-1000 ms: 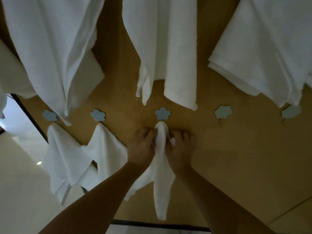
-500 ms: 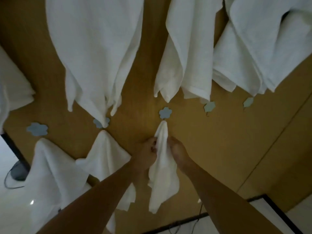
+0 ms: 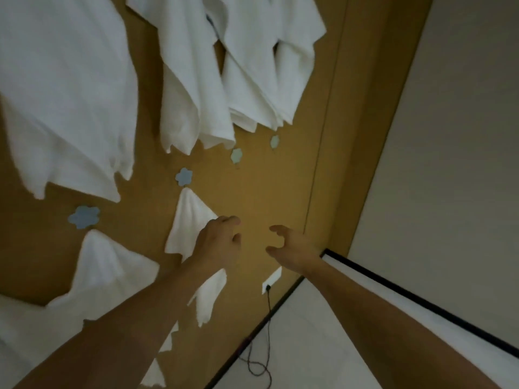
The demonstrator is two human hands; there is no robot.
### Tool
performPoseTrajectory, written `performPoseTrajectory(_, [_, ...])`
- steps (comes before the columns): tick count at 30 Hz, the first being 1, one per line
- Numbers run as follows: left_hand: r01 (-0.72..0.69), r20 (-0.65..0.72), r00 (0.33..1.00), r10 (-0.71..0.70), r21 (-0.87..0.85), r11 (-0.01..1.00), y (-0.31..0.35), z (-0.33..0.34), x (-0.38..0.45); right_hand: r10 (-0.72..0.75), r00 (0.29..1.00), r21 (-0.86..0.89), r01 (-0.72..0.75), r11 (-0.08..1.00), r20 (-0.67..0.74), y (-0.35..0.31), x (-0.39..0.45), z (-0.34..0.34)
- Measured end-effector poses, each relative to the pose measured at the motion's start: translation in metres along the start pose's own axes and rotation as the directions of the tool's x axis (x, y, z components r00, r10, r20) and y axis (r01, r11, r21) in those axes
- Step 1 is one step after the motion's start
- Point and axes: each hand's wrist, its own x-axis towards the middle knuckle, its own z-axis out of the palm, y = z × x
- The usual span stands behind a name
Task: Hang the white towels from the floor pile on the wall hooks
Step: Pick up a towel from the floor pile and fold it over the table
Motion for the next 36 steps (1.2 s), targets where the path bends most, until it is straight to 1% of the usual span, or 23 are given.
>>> performPoseTrajectory(3, [-0.157,0.083,0.984,0.157,-0.003,0.988,0.071,0.024,0.002,0.064,0.992,-0.143,-0.078,0.987,-0.105,0.044,-0.054,-0.047])
performPoseTrajectory(5, [-0.268,0.133,0.953,0.273,-0.050,0.962,0.124,0.046,-0.004,0.121,0.976,-0.183,-0.155,0.971,-0.181,0.078,-0.097,-0.079])
performPoseTrajectory(7, [-0.347,0.174,0.916,0.361,-0.104,0.932,0.181,0.072,-0.016,0.171,0.950,-0.229,-0.233,0.945,-0.261,0.114,-0.147,-0.110])
performPoseTrajectory(10, [-0.434,0.245,0.850,0.467,-0.175,0.883,0.284,0.115,-0.051,0.270,0.885,-0.236,-0.375,0.897,-0.379,0.174,-0.237,-0.155])
performPoseTrajectory(13, [-0.515,0.312,0.761,0.569,-0.244,0.822,0.395,0.154,-0.110,0.396,0.784,-0.176,-0.527,0.831,-0.478,0.237,-0.342,-0.193])
performPoseTrajectory(16, [-0.631,0.365,0.633,0.682,-0.268,0.728,0.500,0.184,-0.182,0.519,0.656,-0.078,-0.657,0.749,-0.548,0.290,-0.454,-0.219])
performPoseTrajectory(18, [-0.668,0.394,0.548,0.738,-0.325,0.669,0.565,0.200,-0.232,0.594,0.558,0.003,-0.727,0.686,-0.580,0.318,-0.528,-0.230])
performPoseTrajectory(20, [-0.683,0.417,0.463,0.782,-0.396,0.614,0.624,0.213,-0.282,0.661,0.444,0.085,-0.790,0.608,-0.605,0.342,-0.600,-0.238])
performPoseTrajectory(23, [-0.729,0.417,0.308,0.855,-0.473,0.494,0.701,0.227,-0.362,0.745,0.265,0.220,-0.848,0.483,-0.612,0.367,-0.702,-0.244])
performPoseTrajectory(26, [-0.762,0.415,0.123,0.902,-0.543,0.353,0.765,0.240,-0.438,0.803,0.093,0.357,-0.861,0.362,-0.589,0.385,-0.792,-0.242])
performPoseTrajectory(30, [-0.758,0.393,-0.104,0.914,-0.626,0.183,0.836,0.262,-0.527,0.836,-0.114,0.509,-0.835,0.212,-0.536,0.407,-0.891,-0.234])
performPoseTrajectory(32, [-0.746,0.376,-0.197,0.905,-0.657,0.110,0.872,0.276,-0.566,0.840,-0.201,0.570,-0.808,0.148,-0.503,0.421,-0.932,-0.233])
performPoseTrajectory(36, [-0.713,0.345,-0.352,0.870,-0.701,-0.010,0.949,0.312,-0.630,0.830,-0.352,0.676,-0.736,0.041,-0.434,0.462,-1.006,-0.241])
